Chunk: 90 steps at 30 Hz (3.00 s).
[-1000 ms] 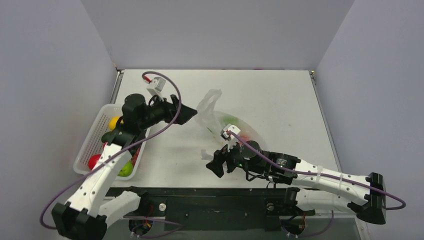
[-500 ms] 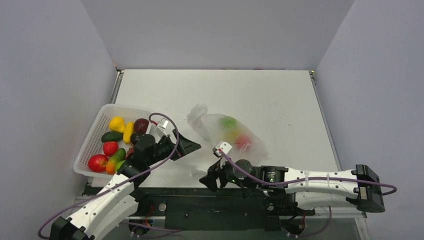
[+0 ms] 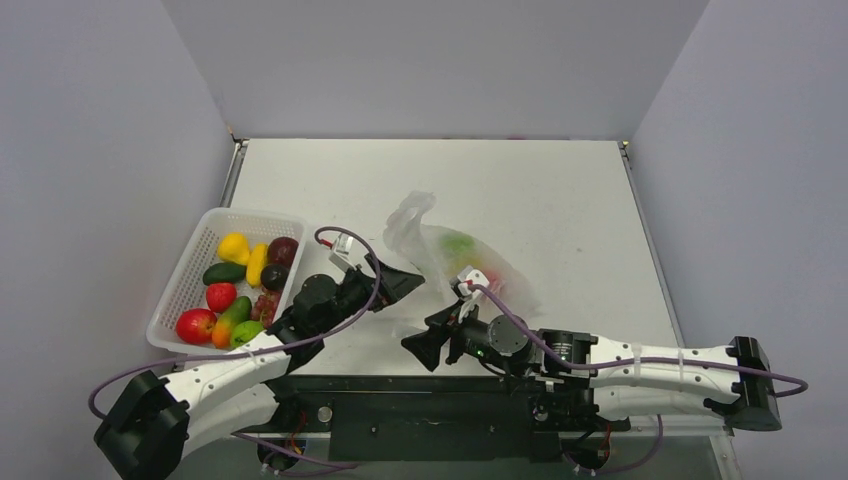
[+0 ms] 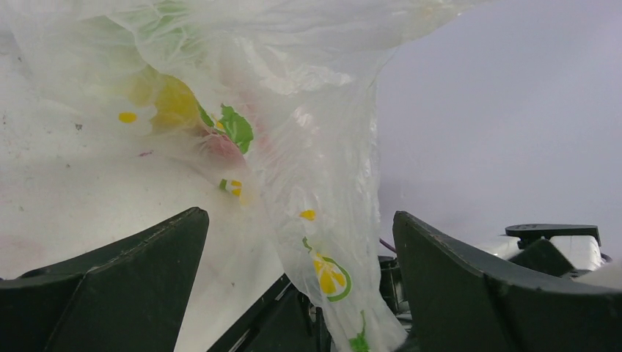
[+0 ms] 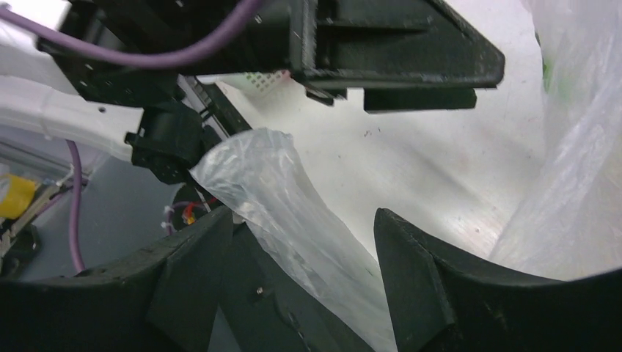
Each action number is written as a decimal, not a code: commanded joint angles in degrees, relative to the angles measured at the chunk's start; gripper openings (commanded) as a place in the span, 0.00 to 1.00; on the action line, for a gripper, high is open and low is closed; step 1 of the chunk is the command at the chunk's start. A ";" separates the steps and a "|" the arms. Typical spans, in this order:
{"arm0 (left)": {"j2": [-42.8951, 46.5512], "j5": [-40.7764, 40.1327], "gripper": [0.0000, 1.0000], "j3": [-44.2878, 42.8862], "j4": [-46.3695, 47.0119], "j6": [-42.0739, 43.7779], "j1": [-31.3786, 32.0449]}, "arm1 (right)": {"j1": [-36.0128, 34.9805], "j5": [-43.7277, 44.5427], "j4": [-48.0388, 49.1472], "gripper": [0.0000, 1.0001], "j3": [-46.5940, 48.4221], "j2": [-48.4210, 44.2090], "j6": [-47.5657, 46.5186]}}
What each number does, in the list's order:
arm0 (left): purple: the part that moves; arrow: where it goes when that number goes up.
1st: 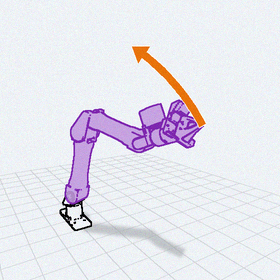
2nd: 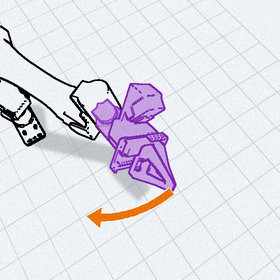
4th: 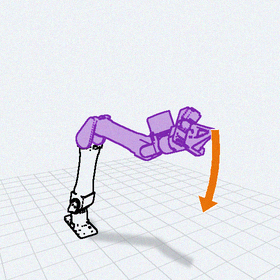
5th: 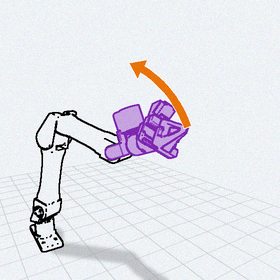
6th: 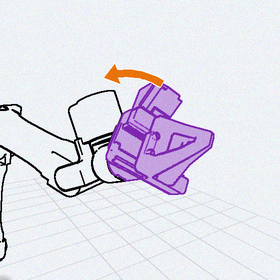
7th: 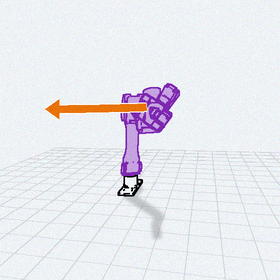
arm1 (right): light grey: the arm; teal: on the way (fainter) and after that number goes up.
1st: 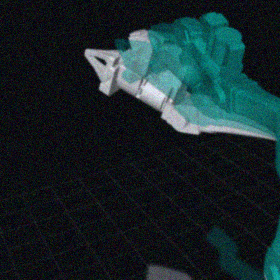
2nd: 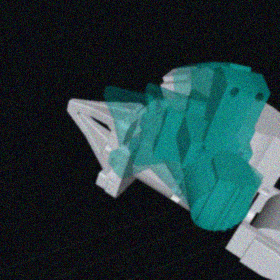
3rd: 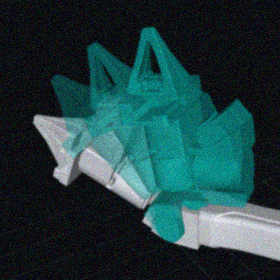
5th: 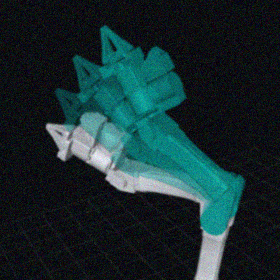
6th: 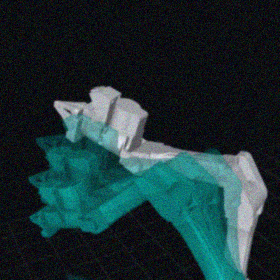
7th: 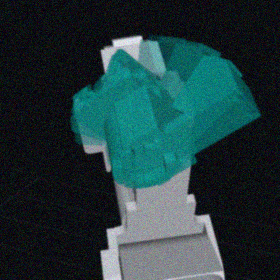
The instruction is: Take the fake fruits out of the plastic bag
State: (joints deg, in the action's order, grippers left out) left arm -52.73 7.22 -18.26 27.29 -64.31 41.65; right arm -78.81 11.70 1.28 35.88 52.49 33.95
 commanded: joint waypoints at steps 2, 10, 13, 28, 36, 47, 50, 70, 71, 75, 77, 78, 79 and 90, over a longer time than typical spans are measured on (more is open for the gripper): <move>-6.83 -2.65 0.97 -2.23 12.94 -0.11 2.02 | -0.12 3.12 0.70 0.67 4.33 -1.35 0.82; -12.59 -3.39 0.88 -2.49 18.61 0.12 4.59 | -0.16 -0.71 0.45 0.55 6.62 1.60 0.70; -13.58 -3.30 0.79 -2.76 19.25 0.43 4.59 | -0.08 1.39 -0.60 0.54 7.31 -0.07 0.84; -21.81 -0.61 0.14 -4.79 27.67 -0.19 4.58 | 1.85 12.43 -11.31 0.56 13.94 -3.47 -0.27; -15.69 -0.97 0.39 -3.37 20.09 1.40 4.42 | 20.91 9.88 -28.65 0.65 17.79 -5.34 -2.93; -7.15 -2.39 0.93 -2.90 10.05 2.30 3.42 | 25.05 0.18 -26.28 0.59 19.41 7.56 -7.64; -8.60 -0.68 0.97 -4.93 9.98 2.26 3.30 | 24.49 -4.25 -20.92 0.53 16.40 10.28 -6.28; -9.86 0.78 0.58 -0.40 12.79 1.10 3.35 | 21.08 -6.20 -3.74 0.00 2.73 2.29 2.03; -9.68 0.78 0.53 -0.12 12.75 1.14 3.35 | 21.07 -5.58 -4.16 0.00 2.64 2.10 2.05; -7.48 -0.34 0.36 1.18 10.73 1.47 3.33 | 20.99 -2.19 -6.32 0.00 2.13 0.38 2.16; -5.79 -0.88 0.33 1.24 7.71 2.25 3.20 | 21.02 -0.68 -7.97 0.00 2.39 -0.01 1.90; -5.31 -1.20 0.33 1.26 7.00 2.79 3.19 | 21.00 -0.17 -8.54 0.00 2.72 -0.24 1.60; -4.41 -1.40 0.33 1.24 5.70 2.96 3.22 | 21.04 0.67 -9.69 0.00 2.93 -0.39 1.53; -3.01 -0.13 0.87 -1.33 3.79 2.75 3.00 | 20.23 -3.28 -8.68 0.00 5.27 1.56 -0.60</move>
State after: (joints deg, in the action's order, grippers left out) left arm -55.83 6.31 -16.99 30.11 -61.23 44.91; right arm -57.76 10.37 -9.56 38.39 52.56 34.17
